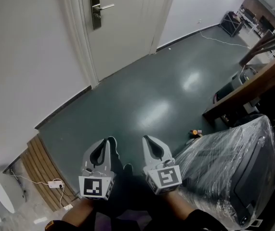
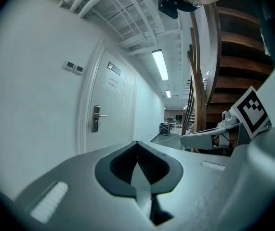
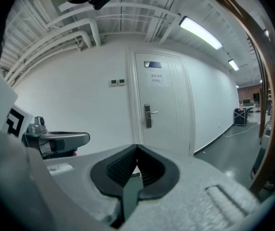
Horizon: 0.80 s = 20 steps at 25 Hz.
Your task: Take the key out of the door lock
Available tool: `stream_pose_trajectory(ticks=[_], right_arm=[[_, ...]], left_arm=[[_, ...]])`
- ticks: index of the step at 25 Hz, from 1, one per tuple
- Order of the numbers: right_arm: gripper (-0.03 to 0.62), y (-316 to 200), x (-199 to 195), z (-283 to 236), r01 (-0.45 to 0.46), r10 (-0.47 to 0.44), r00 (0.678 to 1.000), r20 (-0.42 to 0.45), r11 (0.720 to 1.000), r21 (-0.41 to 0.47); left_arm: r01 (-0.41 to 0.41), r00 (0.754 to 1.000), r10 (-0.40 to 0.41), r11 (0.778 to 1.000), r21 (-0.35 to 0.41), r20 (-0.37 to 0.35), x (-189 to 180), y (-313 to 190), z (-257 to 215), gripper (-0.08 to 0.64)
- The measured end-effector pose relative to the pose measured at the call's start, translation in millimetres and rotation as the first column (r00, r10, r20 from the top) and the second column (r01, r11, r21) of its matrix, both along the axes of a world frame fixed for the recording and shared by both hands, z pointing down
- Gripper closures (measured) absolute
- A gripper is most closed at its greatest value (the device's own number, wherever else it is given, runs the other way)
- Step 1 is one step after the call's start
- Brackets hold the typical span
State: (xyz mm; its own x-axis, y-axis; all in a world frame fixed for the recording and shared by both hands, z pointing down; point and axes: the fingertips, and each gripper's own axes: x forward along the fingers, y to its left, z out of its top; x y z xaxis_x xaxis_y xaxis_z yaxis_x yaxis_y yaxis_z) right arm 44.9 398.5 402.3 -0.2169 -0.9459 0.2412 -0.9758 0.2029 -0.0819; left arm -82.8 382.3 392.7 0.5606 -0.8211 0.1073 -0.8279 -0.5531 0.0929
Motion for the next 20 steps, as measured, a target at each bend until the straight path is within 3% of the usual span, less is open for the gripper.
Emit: stream_pose_trajectory(ticks=[9,14,20], right_arm=[[0.6,-79,9,24,-0.001,0.001,1.0,-0.01,0.998,-0.058],[0.6,-160,11,33,-0.018,0.017,1.0,-0.015,0.995,-0.097],[0.6,-268,0,24,0.001,-0.005,0.999,-0.042,0.995,-0.103]], left_arm=[[-0.02,1.0,0.019,0.999,-0.044,-0.024,13,-94,17,0.545],[-0.015,1.0,0.013,0.996,-0.087,-0.02,7,-178,33,0.545],[-0.008,1.0,0.006,0.998,-0.063,-0.028,-7,-284,21,0.545]])
